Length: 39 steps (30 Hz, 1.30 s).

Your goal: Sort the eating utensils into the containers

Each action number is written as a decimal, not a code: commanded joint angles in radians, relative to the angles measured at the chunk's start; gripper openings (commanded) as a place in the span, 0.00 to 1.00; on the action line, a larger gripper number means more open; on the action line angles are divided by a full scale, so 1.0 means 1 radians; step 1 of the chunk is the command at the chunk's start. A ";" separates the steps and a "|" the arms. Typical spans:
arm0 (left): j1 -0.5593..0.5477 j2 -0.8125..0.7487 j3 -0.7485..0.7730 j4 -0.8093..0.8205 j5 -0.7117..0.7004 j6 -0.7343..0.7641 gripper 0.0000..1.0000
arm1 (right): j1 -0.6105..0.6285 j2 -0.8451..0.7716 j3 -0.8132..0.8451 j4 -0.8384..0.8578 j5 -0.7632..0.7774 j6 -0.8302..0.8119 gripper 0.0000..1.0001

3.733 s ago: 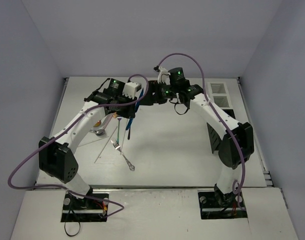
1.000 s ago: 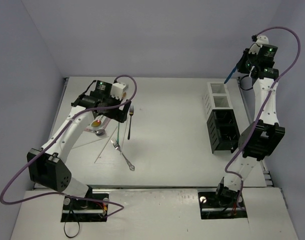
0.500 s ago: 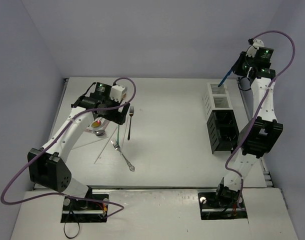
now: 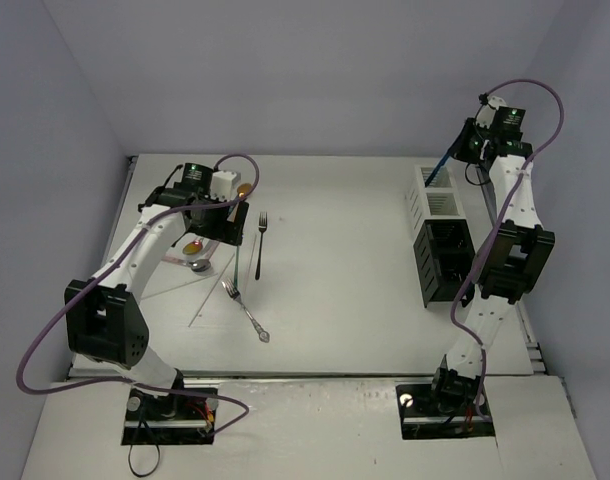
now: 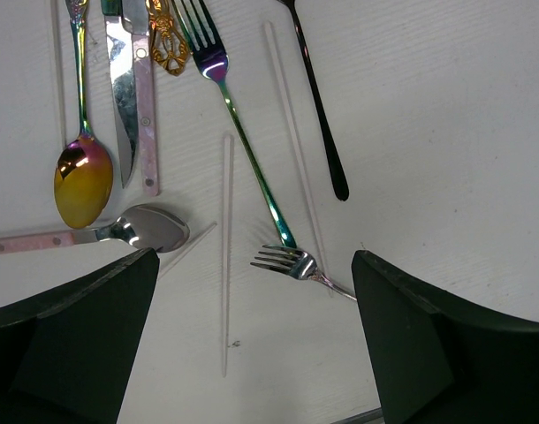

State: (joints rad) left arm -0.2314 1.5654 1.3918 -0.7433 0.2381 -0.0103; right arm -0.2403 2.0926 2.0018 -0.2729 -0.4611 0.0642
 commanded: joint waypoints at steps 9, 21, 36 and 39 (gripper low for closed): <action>0.019 -0.002 0.041 0.017 -0.107 -0.010 0.88 | 0.014 -0.017 0.015 0.069 0.024 0.006 0.49; 0.040 0.074 0.069 0.013 -0.142 0.059 0.71 | 0.090 -0.138 -0.007 0.068 0.118 -0.054 0.66; 0.058 0.432 0.303 -0.086 -0.152 0.188 0.37 | 0.179 -0.363 -0.104 0.067 0.101 -0.083 0.66; 0.060 0.475 0.323 -0.090 -0.157 0.202 0.36 | 0.186 -0.387 -0.122 0.069 0.089 -0.081 0.66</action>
State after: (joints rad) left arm -0.1839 2.0516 1.6447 -0.8084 0.0986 0.1537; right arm -0.0597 1.7611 1.9009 -0.2553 -0.3484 -0.0090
